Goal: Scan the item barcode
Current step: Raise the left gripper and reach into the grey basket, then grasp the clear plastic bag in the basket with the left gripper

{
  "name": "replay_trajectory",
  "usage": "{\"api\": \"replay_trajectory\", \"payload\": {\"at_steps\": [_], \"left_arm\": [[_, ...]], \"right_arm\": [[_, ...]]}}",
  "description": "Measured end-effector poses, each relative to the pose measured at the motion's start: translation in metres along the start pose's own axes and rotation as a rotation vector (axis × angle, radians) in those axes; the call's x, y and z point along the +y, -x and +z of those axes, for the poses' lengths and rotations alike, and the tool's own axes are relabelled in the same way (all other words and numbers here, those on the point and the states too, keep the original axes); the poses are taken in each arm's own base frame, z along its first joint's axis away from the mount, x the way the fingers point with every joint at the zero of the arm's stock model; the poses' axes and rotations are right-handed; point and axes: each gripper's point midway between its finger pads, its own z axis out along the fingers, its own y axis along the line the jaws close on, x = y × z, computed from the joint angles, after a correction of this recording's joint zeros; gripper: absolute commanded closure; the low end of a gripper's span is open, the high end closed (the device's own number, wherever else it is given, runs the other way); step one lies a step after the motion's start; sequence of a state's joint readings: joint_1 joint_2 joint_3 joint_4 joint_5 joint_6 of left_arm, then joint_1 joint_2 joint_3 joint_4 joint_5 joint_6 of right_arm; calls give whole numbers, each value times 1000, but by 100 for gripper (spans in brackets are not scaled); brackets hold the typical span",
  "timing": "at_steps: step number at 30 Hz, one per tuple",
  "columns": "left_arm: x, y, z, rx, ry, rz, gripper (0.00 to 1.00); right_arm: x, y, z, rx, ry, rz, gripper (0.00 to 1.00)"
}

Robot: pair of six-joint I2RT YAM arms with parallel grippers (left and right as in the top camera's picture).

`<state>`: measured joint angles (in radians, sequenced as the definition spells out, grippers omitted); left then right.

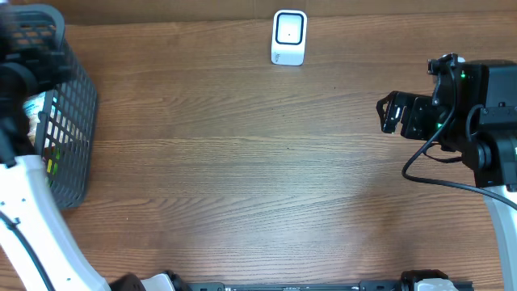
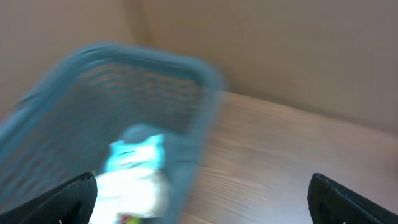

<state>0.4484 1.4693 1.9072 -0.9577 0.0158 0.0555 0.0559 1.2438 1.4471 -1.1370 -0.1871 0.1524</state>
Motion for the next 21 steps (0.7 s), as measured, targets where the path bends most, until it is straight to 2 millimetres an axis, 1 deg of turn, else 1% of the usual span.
{"api": "replay_trajectory", "payload": {"at_steps": [1, 3, 4, 5, 7, 8, 10, 13, 15, 16, 21], "left_arm": [[26, -1, 4, 5, 67, -59, 0], [66, -11, 13, 34, 163, -159, 0], [73, -14, 16, 41, 179, -191, 0], [98, -25, 27, 76, 235, -241, 0], [126, -45, 49, 135, 287, -308, 0], [133, -53, 57, 158, 298, -325, 0], [145, -71, 80, 212, 315, -356, 0], [151, -99, 116, 299, 314, -377, 0], [154, -116, 135, 342, 326, -400, 0], [158, -134, 152, 390, 342, -426, 0], [162, -192, 198, 528, 370, -483, 0]], "right_arm": [[0, -1, 0, 5, -1, 1, 0], [-1, -3, 0, 13, -3, 3, 0], [-1, -4, 1, 19, -4, 5, 0], [-1, -5, 1, 25, -5, 6, 0], [-2, -8, 3, 38, -9, 9, 0], [-2, -8, 3, 42, -9, 9, 0], [-3, -9, 3, 44, -10, 10, 0], [-2, -9, 5, 52, -5, 11, 0], [-3, -12, 8, 69, -8, 15, 0], [-4, -15, 10, 87, -11, 19, 0], [-5, -17, 15, 107, -14, 27, 0]]}}
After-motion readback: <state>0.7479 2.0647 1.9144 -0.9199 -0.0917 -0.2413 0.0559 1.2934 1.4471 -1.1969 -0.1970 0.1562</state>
